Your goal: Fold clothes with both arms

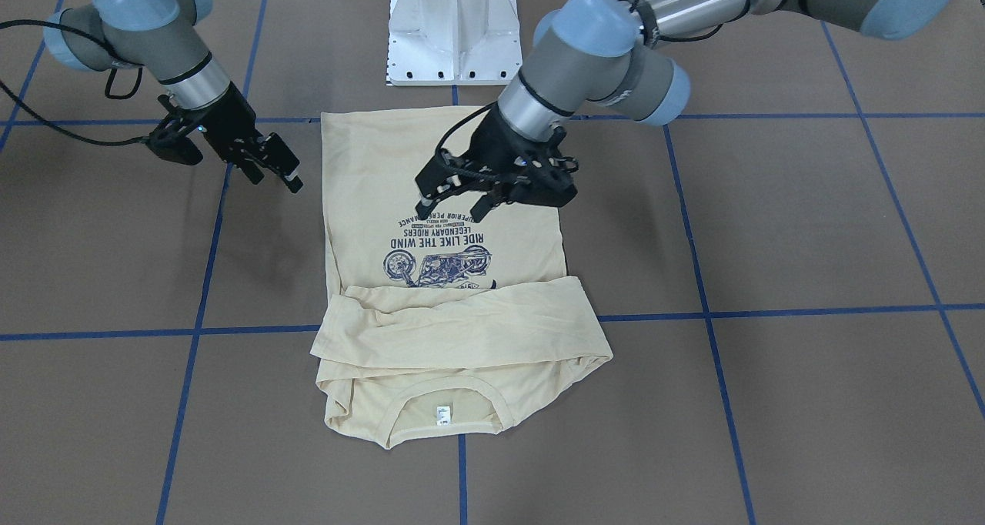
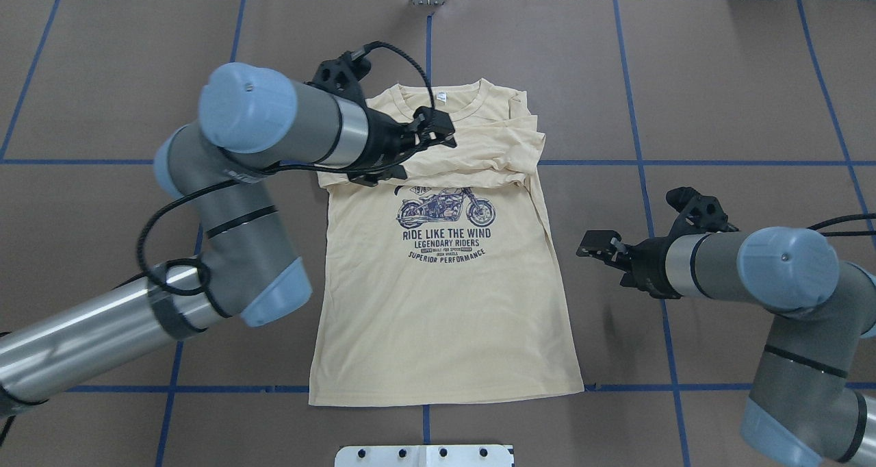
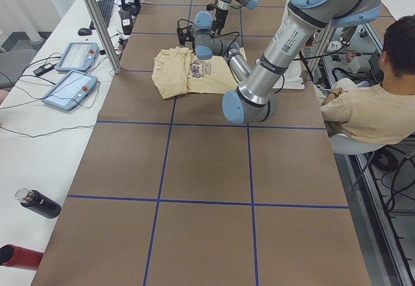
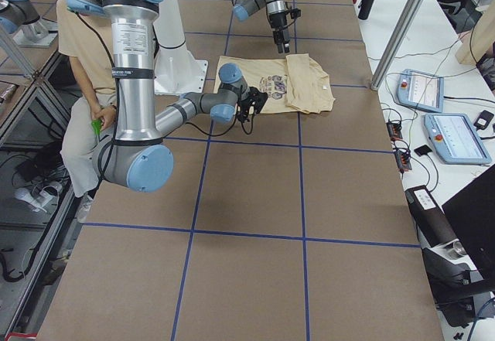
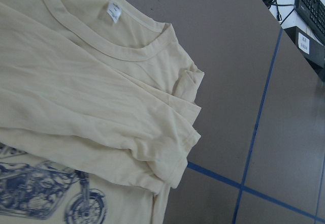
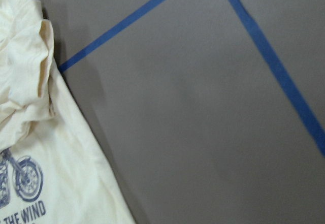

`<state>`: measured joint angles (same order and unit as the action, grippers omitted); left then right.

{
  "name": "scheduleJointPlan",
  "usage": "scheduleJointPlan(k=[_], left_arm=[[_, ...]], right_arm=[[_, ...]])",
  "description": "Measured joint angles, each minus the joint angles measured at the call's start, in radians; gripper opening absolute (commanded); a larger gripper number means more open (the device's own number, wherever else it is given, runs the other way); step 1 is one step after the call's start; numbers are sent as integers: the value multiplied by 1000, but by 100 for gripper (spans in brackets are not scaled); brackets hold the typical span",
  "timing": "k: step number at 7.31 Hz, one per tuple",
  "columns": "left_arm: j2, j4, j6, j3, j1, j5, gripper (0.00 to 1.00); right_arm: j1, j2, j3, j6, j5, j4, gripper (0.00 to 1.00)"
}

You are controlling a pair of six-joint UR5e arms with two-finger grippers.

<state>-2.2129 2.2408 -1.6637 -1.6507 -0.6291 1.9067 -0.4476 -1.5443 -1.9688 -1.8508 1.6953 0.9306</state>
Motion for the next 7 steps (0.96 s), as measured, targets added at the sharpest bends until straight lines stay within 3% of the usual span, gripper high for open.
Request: scheduleJointPlan(k=[1,3,7], left_arm=[[89,-3,72,-80,-33,42,96],[190,-2,230,-121,-107,126,97],[227,5,286,-117,-125,147,98]], right_arm=[[83,0,-38,-83,-57,51,98],[235,-4,-75,-192,-157,107,95],[342,-6,-80,-250,-203,199,85]])
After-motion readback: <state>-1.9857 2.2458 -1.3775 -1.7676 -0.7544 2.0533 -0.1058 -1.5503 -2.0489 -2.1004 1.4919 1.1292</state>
